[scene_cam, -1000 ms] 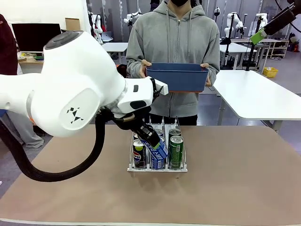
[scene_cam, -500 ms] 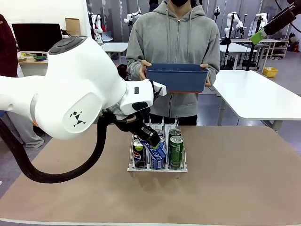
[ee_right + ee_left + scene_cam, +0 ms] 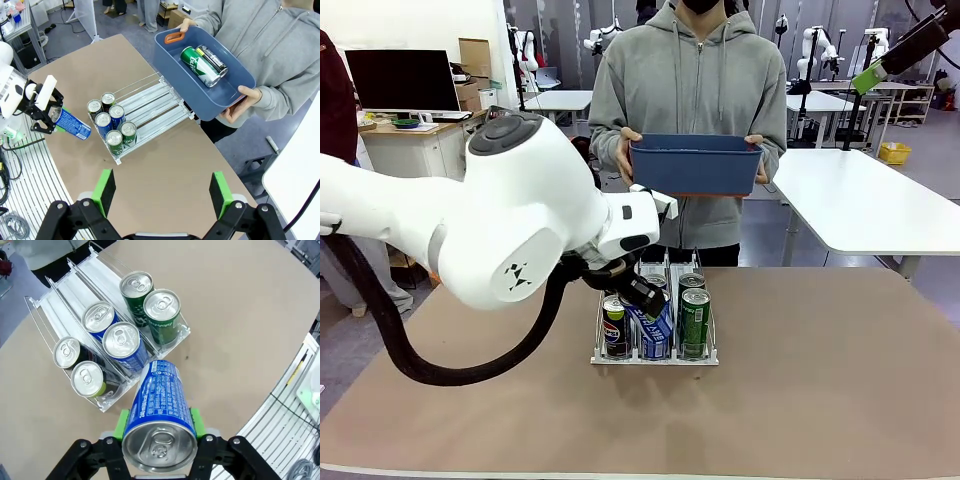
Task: Fill the beverage cans into the dispenser.
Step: Place the picked Ionic drink in the line of the Automatic Can Dispenser with the same cans.
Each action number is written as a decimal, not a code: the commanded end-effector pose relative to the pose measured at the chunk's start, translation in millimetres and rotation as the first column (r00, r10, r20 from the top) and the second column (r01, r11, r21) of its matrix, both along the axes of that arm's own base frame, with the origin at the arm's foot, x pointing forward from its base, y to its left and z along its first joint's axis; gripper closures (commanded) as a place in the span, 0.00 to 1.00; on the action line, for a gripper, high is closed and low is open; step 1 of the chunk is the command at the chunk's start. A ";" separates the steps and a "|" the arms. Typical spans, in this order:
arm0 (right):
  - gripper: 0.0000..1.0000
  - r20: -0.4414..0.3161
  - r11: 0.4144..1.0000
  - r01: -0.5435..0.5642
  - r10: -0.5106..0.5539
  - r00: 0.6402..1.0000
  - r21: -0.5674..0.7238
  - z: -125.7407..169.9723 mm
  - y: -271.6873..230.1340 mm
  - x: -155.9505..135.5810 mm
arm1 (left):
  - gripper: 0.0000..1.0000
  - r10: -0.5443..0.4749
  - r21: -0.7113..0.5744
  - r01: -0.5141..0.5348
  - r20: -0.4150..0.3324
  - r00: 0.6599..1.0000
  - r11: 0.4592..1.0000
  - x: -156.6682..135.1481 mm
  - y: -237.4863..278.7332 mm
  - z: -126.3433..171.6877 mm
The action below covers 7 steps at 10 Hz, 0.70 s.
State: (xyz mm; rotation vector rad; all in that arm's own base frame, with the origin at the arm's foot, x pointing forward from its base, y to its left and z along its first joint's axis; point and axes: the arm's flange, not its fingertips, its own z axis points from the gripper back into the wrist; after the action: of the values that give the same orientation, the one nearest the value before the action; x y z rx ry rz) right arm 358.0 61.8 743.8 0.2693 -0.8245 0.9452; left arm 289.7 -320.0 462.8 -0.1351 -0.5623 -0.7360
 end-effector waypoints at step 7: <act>0.00 0.001 1.000 0.002 -0.002 1.000 -0.008 -0.2 -0.5 0.2 | 0.43 0.002 0.090 -0.002 -0.001 1.000 0.996 63.8 -30.1 -26.9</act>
State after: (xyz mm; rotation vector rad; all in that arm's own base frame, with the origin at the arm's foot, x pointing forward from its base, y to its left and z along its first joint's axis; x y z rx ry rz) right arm 358.0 61.9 743.8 0.2693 -0.8245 0.9453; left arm 336.2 -342.9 432.6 -0.0808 -0.4929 -0.7936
